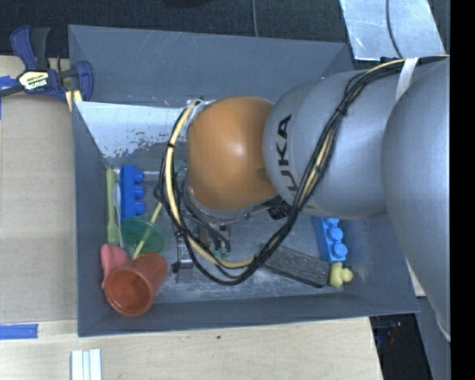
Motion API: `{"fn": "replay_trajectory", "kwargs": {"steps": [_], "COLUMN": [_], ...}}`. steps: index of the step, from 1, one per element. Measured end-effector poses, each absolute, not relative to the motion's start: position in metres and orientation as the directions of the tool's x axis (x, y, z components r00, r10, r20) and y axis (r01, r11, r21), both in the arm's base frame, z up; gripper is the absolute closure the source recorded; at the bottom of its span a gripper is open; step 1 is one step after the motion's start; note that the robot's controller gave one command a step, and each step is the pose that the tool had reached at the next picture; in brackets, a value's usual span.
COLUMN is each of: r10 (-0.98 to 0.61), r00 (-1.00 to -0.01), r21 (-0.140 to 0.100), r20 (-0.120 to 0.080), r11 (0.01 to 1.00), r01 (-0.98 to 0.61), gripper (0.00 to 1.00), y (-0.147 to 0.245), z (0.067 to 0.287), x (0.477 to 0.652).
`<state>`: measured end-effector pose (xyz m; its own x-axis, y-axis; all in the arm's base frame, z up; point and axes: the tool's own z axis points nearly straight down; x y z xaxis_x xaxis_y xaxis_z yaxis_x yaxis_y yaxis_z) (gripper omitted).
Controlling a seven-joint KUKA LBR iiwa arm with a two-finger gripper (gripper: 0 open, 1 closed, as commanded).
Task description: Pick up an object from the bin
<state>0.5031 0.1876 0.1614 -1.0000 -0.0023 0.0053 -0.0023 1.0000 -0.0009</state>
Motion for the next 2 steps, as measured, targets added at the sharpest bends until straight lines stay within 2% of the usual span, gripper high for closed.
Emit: {"fn": "replay_trajectory", "kwargs": {"steps": [1, 2], "r10": [-0.001, 0.017], "r00": [-1.000, -1.000], "r21": [0.001, -0.002], "r20": [-0.002, 0.000], "r11": [1.000, 1.000], "r01": [-0.001, 0.017], "gripper": [0.00, 0.00], "y": [0.186, 0.110], "z": [0.165, 0.150], "x": [0.505, 0.500]}}
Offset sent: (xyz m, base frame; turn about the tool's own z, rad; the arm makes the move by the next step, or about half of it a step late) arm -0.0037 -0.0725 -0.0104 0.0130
